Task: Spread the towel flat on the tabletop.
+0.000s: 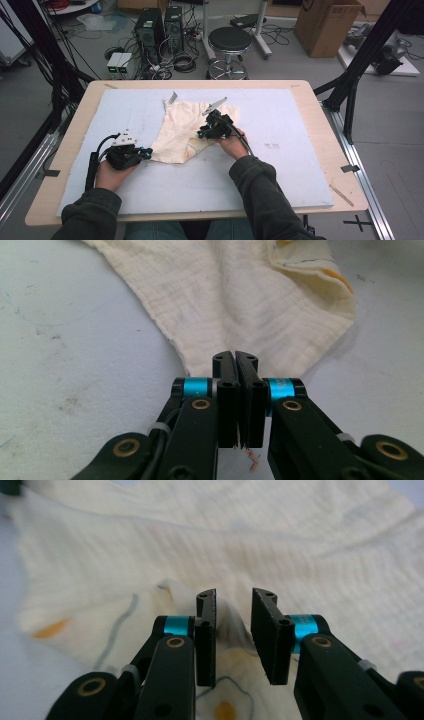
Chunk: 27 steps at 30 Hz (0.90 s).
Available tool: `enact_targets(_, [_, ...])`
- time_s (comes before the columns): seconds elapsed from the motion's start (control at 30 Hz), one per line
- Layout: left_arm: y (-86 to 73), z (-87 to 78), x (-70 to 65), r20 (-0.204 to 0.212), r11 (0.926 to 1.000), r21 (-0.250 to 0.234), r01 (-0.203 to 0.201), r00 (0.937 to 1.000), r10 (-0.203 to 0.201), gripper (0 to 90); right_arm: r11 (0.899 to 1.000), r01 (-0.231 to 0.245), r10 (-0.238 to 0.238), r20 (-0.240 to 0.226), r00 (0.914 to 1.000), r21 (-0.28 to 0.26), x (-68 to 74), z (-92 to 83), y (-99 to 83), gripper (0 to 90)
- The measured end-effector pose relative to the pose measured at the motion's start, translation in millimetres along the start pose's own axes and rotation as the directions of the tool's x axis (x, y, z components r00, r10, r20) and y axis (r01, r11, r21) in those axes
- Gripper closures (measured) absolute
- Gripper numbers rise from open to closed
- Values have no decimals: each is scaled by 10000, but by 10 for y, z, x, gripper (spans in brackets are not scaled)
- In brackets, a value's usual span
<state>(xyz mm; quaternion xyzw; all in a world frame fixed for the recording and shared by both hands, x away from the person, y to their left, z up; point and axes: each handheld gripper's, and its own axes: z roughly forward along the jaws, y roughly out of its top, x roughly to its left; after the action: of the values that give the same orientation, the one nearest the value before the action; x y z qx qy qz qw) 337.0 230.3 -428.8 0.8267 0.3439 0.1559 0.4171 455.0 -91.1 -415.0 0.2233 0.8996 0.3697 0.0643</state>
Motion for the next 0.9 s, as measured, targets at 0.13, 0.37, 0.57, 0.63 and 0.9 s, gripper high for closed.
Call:
enact_targets(0.13, [1, -4, -7, -18, 10000, 9, -12, 10000, 12, 873, 9986, 516, -520, -320, 9981, -130, 84, -62, 37, 712])
enact_targets(0.37, [-1, 8, -8, -7, 9999, 108, -25, 10000, 25, 879, 9962, 773, -741, -759, 9944, 407, 132, 62, 18, 655])
enact_targets(0.57, [-14, 75, 8, 54, 9990, 435, 36, 10000, -39, 878, 9918, 893, -824, -774, 9936, 916, 168, 171, -13, 793])
enact_targets(0.63, [-21, 99, 13, 10, 9983, 575, 100, 9999, -101, 871, 9887, 1129, -1058, -739, 9916, 988, 192, 165, -1, 844])
enact_targets(0.9, [-27, 131, 12, 170, 9959, 896, 141, 9997, -156, 879, 9960, 867, -832, -1245, 9887, 230, 144, -148, -7, 851])
